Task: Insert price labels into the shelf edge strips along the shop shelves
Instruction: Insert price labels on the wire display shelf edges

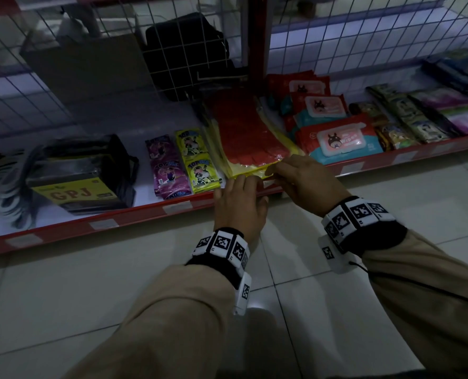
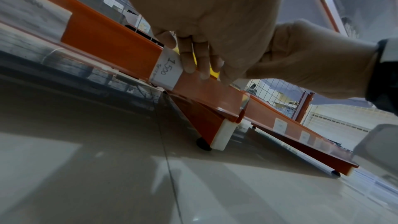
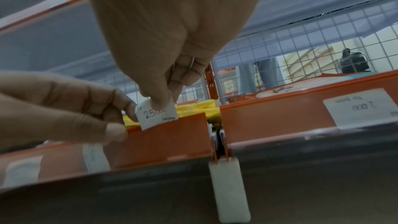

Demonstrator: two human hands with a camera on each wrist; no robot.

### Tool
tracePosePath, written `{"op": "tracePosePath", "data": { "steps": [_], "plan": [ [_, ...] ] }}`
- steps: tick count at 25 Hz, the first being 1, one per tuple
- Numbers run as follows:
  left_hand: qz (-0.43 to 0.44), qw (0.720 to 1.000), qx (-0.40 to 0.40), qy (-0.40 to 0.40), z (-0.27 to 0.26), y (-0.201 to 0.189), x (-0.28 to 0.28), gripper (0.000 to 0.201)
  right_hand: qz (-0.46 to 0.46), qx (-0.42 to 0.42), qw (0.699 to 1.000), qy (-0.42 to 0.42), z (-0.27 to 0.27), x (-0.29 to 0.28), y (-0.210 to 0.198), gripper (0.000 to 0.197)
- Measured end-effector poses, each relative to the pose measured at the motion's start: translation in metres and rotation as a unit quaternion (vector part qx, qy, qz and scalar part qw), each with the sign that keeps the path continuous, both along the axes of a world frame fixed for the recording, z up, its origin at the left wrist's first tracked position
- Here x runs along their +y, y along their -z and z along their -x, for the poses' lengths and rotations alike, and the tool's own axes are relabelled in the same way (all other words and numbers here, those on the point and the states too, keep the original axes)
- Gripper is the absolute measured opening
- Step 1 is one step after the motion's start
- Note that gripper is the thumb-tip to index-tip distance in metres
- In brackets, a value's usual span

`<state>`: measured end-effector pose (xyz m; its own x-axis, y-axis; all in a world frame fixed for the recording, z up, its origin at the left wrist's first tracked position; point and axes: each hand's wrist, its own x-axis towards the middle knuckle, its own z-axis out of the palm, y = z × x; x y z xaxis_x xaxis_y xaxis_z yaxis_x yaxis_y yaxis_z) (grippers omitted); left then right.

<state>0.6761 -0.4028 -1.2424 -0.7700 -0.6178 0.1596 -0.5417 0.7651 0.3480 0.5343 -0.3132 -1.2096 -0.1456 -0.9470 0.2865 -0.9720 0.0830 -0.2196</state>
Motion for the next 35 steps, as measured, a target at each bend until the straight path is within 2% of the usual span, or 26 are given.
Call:
{"op": "tracePosePath", "data": {
  "steps": [4, 9, 16, 21, 28, 35],
  "plan": [
    [0.019, 1.000, -0.010, -0.005, 0.001, 0.002, 0.002, 0.034, -0.019, 0.004, 1.000, -0.008, 0.000, 0.001, 0.004, 0.021],
    [0.021, 1.000, -0.012, -0.011, 0.002, 0.005, 0.003, 0.024, -0.026, -0.038, 0.999, 0.022, 0.008, 0.007, 0.013, 0.016],
    [0.033, 0.999, -0.023, -0.017, 0.005, 0.005, 0.003, 0.026, -0.062, -0.006, 0.996, 0.064, 0.017, 0.013, 0.023, 0.013],
    [0.052, 0.997, -0.049, -0.006, 0.006, 0.005, 0.003, 0.028, -0.094, 0.013, 0.992, 0.078, 0.016, 0.010, 0.023, 0.018],
    [0.078, 0.994, -0.075, -0.010, 0.007, 0.004, 0.005, 0.027, -0.084, 0.007, 0.992, 0.093, 0.013, 0.012, 0.026, 0.016],
    [0.093, 0.993, -0.066, -0.003, 0.005, 0.006, 0.003, 0.029, -0.065, 0.004, 0.993, 0.099, 0.009, 0.013, 0.027, 0.019]
  ]
}}
